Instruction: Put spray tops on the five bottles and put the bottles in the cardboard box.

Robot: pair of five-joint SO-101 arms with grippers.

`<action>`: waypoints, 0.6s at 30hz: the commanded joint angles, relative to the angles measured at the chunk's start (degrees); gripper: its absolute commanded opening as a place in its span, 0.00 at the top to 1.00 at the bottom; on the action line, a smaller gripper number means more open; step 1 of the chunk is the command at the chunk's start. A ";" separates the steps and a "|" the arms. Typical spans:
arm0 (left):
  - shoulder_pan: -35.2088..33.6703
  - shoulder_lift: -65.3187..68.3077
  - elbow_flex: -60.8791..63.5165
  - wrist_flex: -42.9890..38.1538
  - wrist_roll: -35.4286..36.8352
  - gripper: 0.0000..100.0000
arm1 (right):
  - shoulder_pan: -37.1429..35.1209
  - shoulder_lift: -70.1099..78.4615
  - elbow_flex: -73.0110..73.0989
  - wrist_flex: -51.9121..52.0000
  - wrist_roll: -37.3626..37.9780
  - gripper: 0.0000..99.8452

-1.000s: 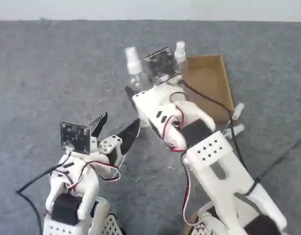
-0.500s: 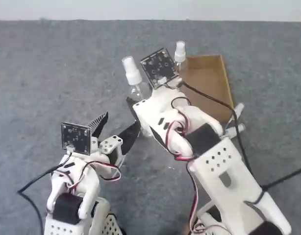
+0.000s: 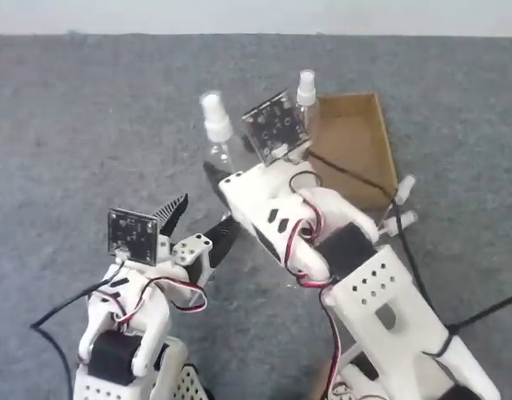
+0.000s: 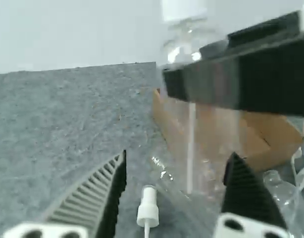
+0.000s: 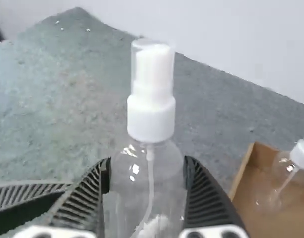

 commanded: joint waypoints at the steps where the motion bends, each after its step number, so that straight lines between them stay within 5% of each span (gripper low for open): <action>1: 0.18 -0.26 -0.40 -2.11 -2.11 0.70 | -3.38 -3.56 -0.53 -2.68 -0.44 0.99; 18: 0.18 -0.26 0.31 -2.46 -2.46 0.71 | -3.56 -5.67 -6.24 11.38 -0.44 0.99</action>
